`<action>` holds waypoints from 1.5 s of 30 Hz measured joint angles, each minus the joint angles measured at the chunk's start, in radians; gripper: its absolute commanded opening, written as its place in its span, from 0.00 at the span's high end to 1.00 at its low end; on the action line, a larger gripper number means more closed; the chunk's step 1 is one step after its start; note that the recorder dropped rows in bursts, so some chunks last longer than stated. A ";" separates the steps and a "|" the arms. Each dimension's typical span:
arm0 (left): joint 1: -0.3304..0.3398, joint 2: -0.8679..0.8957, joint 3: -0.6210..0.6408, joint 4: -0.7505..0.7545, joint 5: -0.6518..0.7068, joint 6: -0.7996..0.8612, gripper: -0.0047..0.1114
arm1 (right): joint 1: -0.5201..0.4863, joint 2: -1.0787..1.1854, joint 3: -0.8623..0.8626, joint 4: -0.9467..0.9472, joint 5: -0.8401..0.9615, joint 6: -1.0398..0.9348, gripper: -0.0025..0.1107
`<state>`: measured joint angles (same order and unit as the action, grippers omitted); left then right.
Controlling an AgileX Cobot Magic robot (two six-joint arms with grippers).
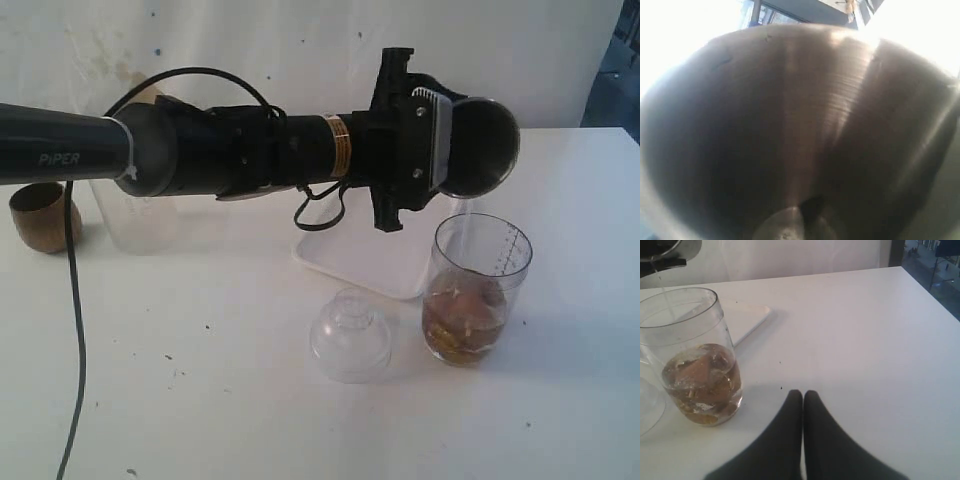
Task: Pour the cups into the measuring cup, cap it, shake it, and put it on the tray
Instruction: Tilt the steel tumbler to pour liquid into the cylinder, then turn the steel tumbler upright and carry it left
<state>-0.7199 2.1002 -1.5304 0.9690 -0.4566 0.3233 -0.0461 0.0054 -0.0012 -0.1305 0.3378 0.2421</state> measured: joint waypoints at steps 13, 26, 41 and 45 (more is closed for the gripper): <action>0.002 0.000 0.000 -0.029 0.004 -0.910 0.96 | 0.000 0.000 0.000 0.000 0.000 0.000 0.98; 0.180 -0.109 0.063 -0.047 0.065 -1.323 0.96 | 0.000 0.000 0.000 0.000 0.000 0.000 0.98; 0.292 -0.383 0.350 -0.039 0.060 -1.158 0.96 | 0.000 0.000 0.000 0.000 0.000 0.000 0.98; 0.303 -0.457 0.421 -0.100 0.048 -1.097 0.96 | 0.000 0.000 0.000 0.000 0.000 0.000 0.98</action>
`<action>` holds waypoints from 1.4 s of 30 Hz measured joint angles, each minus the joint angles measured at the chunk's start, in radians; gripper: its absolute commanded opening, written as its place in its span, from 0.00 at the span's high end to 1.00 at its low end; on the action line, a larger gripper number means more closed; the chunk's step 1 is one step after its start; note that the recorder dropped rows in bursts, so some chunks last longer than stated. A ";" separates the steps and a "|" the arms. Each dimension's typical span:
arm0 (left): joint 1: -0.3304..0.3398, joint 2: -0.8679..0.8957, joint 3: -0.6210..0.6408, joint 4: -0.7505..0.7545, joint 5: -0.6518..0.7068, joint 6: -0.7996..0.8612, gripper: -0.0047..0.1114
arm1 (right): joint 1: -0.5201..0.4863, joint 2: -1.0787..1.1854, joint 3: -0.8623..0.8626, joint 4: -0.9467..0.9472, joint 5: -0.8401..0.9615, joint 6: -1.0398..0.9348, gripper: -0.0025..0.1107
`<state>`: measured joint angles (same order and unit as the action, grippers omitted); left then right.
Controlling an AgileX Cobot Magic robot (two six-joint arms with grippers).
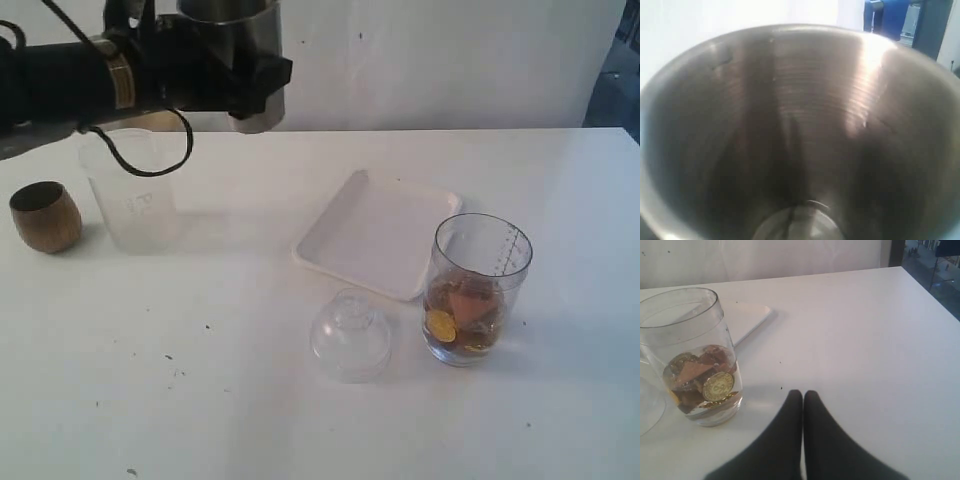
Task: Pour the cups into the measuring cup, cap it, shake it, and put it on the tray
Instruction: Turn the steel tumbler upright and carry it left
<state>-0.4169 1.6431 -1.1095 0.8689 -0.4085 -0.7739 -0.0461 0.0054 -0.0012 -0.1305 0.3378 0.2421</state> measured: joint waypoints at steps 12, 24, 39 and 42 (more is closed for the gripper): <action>0.090 -0.096 0.206 -0.159 -0.087 0.119 0.96 | 0.000 0.000 0.000 0.000 0.000 0.000 0.98; 0.090 0.188 0.235 -0.428 -0.296 0.485 0.96 | 0.000 0.000 0.000 0.000 0.000 0.000 0.98; 0.090 0.469 0.037 -0.439 -0.453 0.565 0.96 | 0.000 0.000 0.000 0.000 0.000 0.000 0.98; 0.090 0.481 0.023 -0.394 -0.466 0.537 0.96 | 0.000 0.000 0.000 0.000 0.000 0.000 0.98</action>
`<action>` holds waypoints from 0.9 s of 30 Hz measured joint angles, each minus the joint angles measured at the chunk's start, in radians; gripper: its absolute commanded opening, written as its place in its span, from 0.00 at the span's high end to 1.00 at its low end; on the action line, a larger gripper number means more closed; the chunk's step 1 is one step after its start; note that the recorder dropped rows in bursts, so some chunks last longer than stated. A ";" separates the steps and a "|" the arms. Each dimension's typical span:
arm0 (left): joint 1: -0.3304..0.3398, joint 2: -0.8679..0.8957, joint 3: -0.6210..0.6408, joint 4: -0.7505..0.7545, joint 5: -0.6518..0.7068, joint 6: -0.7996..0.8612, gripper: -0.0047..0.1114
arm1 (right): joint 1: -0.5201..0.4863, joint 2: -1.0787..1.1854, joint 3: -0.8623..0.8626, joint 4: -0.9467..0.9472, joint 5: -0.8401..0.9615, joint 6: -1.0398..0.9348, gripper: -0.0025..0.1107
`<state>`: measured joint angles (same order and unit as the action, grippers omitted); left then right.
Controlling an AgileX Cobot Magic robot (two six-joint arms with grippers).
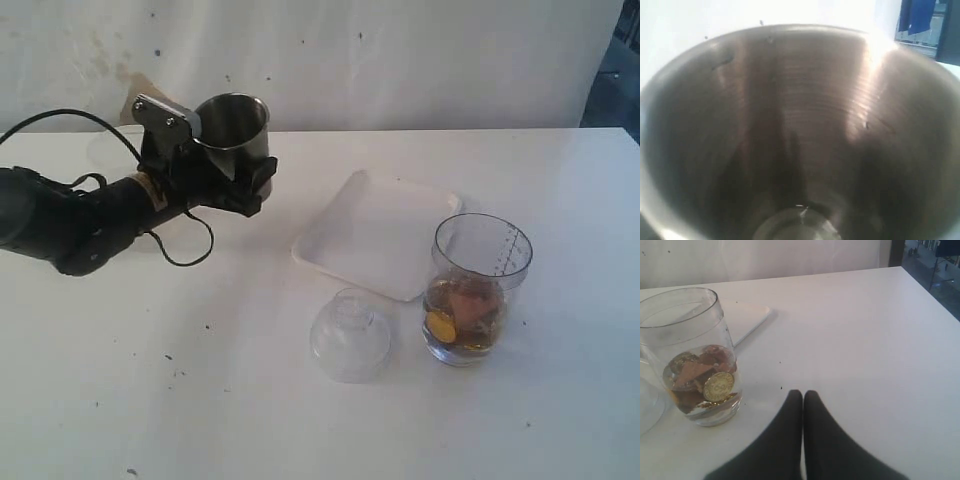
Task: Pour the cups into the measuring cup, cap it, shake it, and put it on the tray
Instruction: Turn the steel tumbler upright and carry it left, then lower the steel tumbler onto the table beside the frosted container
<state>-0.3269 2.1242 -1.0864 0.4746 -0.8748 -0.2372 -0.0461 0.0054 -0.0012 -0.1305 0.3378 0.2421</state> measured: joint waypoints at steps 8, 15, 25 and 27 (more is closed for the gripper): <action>-0.002 -0.033 0.002 0.019 0.079 -0.016 0.96 | 0.000 0.000 0.000 0.000 0.000 0.000 0.98; -0.023 -0.174 0.085 0.019 0.111 -0.016 0.96 | 0.000 0.000 0.000 0.000 0.000 0.000 0.98; -0.103 -0.071 0.020 0.057 0.075 -0.061 0.96 | 0.000 0.000 0.000 0.000 0.000 0.000 0.98; -0.103 -0.038 -0.019 0.055 0.078 -0.069 0.96 | 0.000 0.000 0.000 0.000 0.000 0.000 0.98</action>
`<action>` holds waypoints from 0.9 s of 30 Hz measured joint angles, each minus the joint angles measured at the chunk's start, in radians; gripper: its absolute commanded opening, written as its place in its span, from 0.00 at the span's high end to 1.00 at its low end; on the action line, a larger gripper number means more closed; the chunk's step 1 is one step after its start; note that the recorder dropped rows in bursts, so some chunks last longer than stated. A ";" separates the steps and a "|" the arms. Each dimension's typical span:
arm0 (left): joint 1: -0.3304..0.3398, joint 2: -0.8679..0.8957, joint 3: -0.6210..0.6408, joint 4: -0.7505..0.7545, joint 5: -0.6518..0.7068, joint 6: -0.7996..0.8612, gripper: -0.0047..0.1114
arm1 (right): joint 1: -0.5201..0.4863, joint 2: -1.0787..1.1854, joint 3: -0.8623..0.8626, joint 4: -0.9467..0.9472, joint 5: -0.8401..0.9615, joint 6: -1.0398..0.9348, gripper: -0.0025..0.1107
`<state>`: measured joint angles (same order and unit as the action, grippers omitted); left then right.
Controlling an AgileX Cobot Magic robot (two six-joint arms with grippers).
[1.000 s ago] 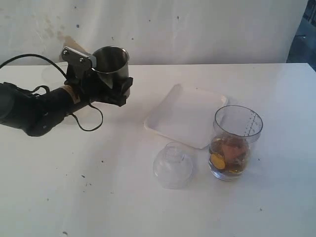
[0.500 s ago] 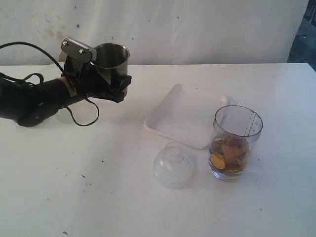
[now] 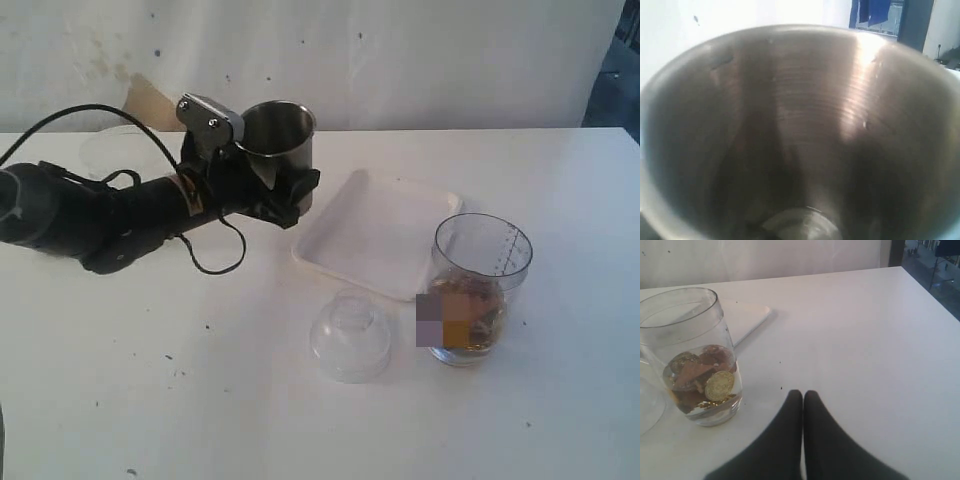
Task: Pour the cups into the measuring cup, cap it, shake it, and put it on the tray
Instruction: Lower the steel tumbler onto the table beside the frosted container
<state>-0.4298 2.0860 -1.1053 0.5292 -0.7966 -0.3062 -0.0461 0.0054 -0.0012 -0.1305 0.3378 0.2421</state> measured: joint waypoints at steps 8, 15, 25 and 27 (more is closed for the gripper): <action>0.000 0.076 -0.115 -0.046 0.092 -0.044 0.96 | 0.000 0.000 0.000 0.000 0.000 0.000 0.98; 0.000 0.105 -0.128 -0.103 0.127 0.045 0.96 | 0.000 0.000 0.000 0.000 0.000 0.000 0.98; 0.017 0.152 -0.137 -0.152 0.125 0.120 0.96 | 0.000 0.000 0.000 0.000 0.000 0.000 0.98; 0.035 0.152 -0.137 -0.170 0.127 0.106 0.96 | 0.000 0.000 0.000 0.000 0.000 0.000 0.98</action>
<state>-0.3949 2.2382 -1.2427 0.3591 -0.6695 -0.2000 -0.0461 0.0054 -0.0012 -0.1305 0.3378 0.2421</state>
